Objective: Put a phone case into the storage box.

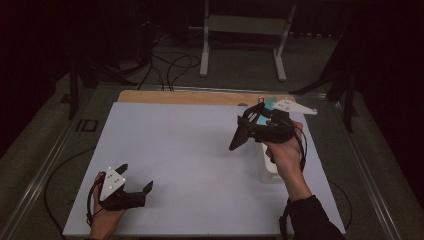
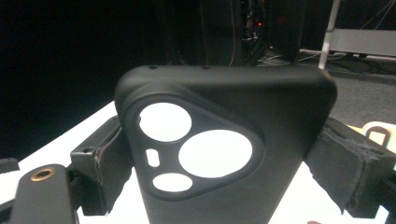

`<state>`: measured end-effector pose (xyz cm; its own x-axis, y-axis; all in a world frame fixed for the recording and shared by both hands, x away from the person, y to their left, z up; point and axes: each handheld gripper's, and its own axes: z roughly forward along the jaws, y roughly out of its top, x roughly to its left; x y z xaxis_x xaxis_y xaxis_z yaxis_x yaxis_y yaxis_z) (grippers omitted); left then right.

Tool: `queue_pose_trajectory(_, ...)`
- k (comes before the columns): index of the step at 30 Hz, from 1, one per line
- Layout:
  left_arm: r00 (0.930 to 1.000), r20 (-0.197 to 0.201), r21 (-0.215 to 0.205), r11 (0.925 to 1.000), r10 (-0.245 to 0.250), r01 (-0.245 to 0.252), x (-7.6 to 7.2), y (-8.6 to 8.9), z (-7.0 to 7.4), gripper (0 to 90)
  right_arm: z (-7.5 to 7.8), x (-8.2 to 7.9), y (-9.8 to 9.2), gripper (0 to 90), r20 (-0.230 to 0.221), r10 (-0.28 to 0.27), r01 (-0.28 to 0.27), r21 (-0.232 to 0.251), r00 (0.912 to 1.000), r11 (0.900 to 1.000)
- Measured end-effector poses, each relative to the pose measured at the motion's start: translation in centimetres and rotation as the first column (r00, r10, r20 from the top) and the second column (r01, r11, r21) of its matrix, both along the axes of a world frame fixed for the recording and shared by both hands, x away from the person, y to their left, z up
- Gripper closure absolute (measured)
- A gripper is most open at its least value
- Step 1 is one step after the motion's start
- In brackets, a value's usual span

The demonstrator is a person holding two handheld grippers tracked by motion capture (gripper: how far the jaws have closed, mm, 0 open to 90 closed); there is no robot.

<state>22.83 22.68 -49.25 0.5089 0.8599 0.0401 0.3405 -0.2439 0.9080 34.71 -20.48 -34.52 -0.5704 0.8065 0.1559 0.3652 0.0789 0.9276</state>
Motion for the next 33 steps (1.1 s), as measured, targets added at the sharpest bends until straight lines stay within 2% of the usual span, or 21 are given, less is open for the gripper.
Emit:
queue_pose_trajectory(10, 1.0, 0.003, -0.001, 1.0, 0.008, -0.008, 0.0, 0.0, 0.0, 0.2, 0.5, 1.5, -0.6, 13.4, -0.002, -0.038, 0.038, -0.022, 0.9993, 0.999)
queue_pose_trajectory(24, 0.9999, 0.005, -0.005, 0.9999, 0.01, -0.01, -0.1, 0.0, 0.0, 0.2, 1.1, 3.8, -1.7, 13.5, 0.001, -0.123, 0.123, -0.009, 0.9924, 0.992)
queue_pose_trajectory(25, 0.9999, 0.005, -0.005, 0.9999, 0.01, -0.01, -0.1, 0.0, 0.0, 0.2, 1.1, 4.3, -1.9, 13.5, -0.006, -0.141, 0.14, -0.003, 0.9901, 0.99)
queue_pose_trajectory(33, 0.9999, 0.005, -0.005, 0.9999, 0.011, -0.011, -0.1, 0.1, 0.0, 0.2, 1.3, 5.7, -2.3, 13.7, -0.019, -0.173, 0.173, 0.014, 0.9848, 0.985)
